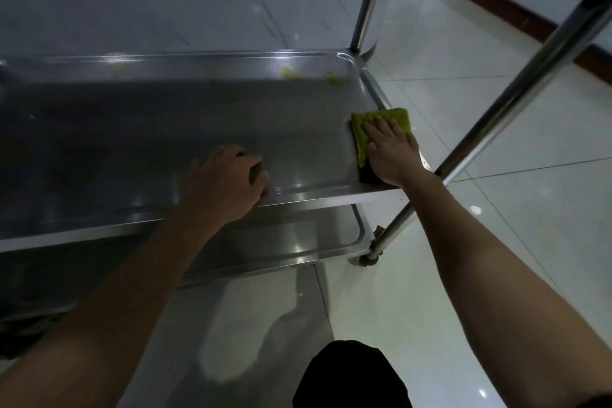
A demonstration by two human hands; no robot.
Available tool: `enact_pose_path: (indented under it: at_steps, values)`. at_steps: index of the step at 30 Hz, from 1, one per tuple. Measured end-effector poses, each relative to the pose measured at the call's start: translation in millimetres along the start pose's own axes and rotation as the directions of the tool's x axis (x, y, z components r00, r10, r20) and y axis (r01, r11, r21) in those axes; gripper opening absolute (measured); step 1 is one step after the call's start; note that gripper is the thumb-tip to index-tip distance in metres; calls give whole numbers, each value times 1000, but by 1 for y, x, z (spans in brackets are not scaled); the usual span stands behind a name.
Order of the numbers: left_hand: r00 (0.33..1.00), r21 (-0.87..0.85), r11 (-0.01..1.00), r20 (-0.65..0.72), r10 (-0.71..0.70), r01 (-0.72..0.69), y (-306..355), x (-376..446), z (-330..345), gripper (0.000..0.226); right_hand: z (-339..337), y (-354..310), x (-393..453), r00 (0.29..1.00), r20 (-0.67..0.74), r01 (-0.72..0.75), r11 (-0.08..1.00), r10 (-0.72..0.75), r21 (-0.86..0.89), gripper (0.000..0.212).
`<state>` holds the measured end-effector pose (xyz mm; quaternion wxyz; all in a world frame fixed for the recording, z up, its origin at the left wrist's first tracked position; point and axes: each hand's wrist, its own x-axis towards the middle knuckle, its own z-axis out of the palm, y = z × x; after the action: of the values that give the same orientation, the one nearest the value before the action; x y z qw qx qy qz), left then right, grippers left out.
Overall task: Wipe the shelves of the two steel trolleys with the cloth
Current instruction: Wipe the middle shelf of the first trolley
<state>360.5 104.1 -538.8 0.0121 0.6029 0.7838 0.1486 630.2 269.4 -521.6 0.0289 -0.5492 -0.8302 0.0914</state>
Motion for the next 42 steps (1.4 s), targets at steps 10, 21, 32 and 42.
enact_pose_path:
  at_steps: [10,21,32,42]
  values:
    - [997,26,997,-14,-72,73,-39,1,-34,37,9,-27,14,999,46,24,997,-21,-67,57]
    - [983,-7,983,-9,-182,182,-87,-19,-46,32,53,-241,37,928,53,371,928,-369,-38,58]
    - [980,2,980,1,-200,200,-81,-23,-48,33,52,-263,40,883,90,458,887,-462,56,55]
    - [995,-55,997,88,-44,49,-5,18,-28,50,27,-102,56,978,26,207,978,-208,33,55]
